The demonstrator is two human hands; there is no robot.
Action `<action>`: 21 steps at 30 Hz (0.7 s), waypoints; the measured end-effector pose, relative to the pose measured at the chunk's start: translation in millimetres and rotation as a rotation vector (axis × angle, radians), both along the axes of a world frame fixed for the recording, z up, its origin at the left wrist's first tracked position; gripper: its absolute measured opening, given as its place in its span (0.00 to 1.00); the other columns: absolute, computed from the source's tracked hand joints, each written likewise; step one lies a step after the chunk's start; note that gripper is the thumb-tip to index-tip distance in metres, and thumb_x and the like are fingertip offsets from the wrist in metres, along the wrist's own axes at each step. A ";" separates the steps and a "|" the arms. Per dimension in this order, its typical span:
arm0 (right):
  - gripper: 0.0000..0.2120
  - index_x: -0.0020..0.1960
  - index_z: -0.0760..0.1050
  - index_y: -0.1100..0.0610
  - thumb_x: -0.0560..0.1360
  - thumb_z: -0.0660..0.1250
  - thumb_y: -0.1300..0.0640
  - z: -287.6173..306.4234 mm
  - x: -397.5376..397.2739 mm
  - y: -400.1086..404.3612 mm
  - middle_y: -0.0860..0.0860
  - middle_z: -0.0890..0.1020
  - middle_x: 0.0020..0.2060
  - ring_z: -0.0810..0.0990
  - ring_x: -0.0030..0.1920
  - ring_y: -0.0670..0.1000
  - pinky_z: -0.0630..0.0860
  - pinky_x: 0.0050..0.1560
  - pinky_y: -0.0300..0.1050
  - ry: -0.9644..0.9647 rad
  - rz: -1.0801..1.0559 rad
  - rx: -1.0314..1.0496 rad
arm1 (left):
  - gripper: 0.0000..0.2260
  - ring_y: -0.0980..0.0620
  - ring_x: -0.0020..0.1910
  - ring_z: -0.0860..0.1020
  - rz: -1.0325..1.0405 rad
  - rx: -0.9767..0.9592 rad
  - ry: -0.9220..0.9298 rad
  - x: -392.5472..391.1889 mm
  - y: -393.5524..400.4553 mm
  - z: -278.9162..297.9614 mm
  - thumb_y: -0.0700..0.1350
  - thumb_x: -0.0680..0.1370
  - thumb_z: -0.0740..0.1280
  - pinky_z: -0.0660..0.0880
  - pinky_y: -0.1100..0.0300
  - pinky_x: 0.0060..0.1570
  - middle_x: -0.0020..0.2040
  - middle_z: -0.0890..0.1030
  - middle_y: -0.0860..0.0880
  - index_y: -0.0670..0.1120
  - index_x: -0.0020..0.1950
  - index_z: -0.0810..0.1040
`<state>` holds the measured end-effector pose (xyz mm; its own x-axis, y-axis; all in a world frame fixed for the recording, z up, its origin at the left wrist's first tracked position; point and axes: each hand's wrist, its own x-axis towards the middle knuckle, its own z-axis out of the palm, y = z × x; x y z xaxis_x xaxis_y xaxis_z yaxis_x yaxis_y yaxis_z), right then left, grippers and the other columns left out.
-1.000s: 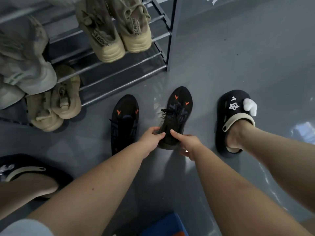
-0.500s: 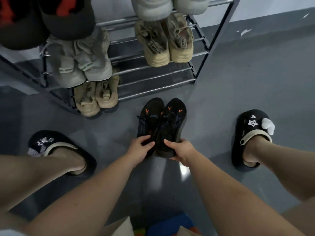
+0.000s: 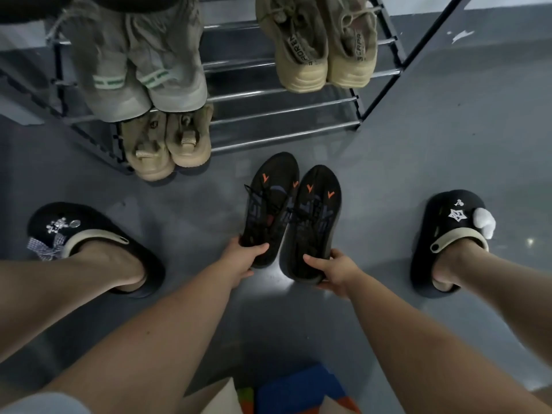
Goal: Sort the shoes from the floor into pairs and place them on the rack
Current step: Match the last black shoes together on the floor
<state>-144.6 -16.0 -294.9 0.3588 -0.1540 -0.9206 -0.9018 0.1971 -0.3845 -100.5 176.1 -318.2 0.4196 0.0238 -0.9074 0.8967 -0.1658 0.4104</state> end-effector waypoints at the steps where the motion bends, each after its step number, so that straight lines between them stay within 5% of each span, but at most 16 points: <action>1: 0.20 0.59 0.69 0.58 0.72 0.73 0.61 -1.9 -0.7 0.7 0.55 0.79 0.52 0.80 0.43 0.52 0.77 0.30 0.43 -0.001 -0.011 0.013 | 0.30 0.49 0.59 0.74 0.035 -0.026 0.025 1.9 -1.7 -2.5 0.46 0.72 0.73 0.76 0.54 0.51 0.67 0.72 0.49 0.49 0.71 0.65; 7: 0.24 0.64 0.70 0.59 0.71 0.73 0.59 -5.6 2.2 -4.6 0.56 0.80 0.57 0.80 0.51 0.56 0.78 0.34 0.44 0.029 -0.027 0.036 | 0.25 0.56 0.37 0.74 0.012 -0.059 0.025 -1.2 -16.8 -2.2 0.49 0.69 0.76 0.68 0.65 0.33 0.49 0.78 0.51 0.46 0.62 0.72; 14: 0.20 0.59 0.74 0.68 0.71 0.73 0.61 10.0 0.6 -19.6 0.61 0.81 0.52 0.82 0.44 0.56 0.82 0.34 0.44 0.013 -0.120 0.025 | 0.18 0.49 0.53 0.79 -0.131 -0.171 -0.052 5.1 -24.8 23.5 0.42 0.73 0.72 0.77 0.58 0.48 0.58 0.80 0.47 0.44 0.62 0.74; 18: 0.08 0.46 0.75 0.71 0.72 0.71 0.66 28.1 -4.2 -27.5 0.62 0.81 0.44 0.82 0.33 0.55 0.80 0.26 0.42 -0.052 -0.253 0.038 | 0.20 0.48 0.53 0.79 -0.090 -0.207 -0.096 -3.2 -33.9 40.1 0.39 0.73 0.72 0.77 0.56 0.50 0.60 0.79 0.44 0.42 0.64 0.72; 21: 0.08 0.46 0.76 0.70 0.72 0.71 0.65 37.7 -4.9 -32.7 0.61 0.81 0.41 0.83 0.27 0.52 0.80 0.26 0.40 -0.115 -0.288 0.037 | 0.16 0.49 0.47 0.79 0.021 -0.289 -0.102 -5.7 -36.5 55.2 0.37 0.76 0.68 0.75 0.57 0.49 0.55 0.80 0.45 0.41 0.62 0.72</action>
